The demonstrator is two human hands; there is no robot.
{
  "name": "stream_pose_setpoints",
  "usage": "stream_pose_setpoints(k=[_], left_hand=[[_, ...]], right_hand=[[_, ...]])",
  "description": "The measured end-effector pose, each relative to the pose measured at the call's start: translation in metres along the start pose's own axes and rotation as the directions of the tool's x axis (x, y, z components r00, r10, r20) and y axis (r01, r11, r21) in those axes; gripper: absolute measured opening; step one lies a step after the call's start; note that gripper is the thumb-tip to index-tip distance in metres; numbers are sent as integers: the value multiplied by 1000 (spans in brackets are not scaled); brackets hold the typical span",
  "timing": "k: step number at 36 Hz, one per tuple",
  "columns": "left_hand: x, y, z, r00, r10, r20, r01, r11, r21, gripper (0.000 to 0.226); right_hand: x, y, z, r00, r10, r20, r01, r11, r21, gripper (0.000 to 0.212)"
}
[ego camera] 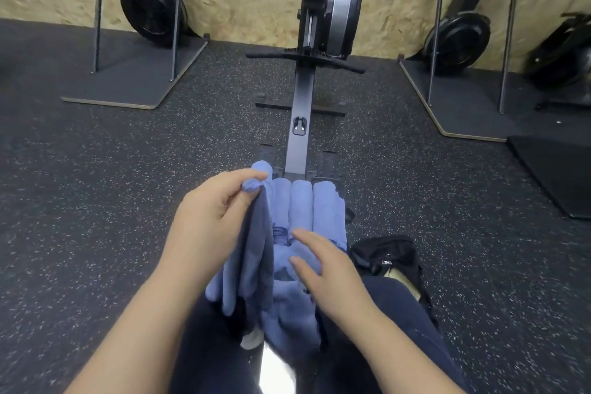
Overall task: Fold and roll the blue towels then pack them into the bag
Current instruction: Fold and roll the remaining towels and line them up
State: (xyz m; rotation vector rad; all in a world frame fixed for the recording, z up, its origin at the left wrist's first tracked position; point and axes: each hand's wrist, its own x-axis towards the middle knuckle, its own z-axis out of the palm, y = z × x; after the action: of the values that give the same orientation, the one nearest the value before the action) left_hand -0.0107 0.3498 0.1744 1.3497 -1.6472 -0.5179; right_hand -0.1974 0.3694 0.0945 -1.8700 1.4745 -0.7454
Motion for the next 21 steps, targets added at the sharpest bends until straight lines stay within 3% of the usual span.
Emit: stream_pose_setpoints(k=[7,9,15,21], left_hand=[[-9,16,4,997,43,57,-44,999,13,22],[-13,21,4,996,59,65,-60,998,4,27],[-20,33,1,996,76,51,-76,997,-14,29],[-25,45,-3,996,68,49,-66,997,-44,13]], right_hand=[[-6,-64,-24,948,-154,-277,206,964,167,21],[-11,-76,-27,944,-151,-295,221,950,219,12],[-16,-88,-29,934,-81,-348,184,943,276,17],[-21,-95,-39,934,-89,-345,189,945,268,13]])
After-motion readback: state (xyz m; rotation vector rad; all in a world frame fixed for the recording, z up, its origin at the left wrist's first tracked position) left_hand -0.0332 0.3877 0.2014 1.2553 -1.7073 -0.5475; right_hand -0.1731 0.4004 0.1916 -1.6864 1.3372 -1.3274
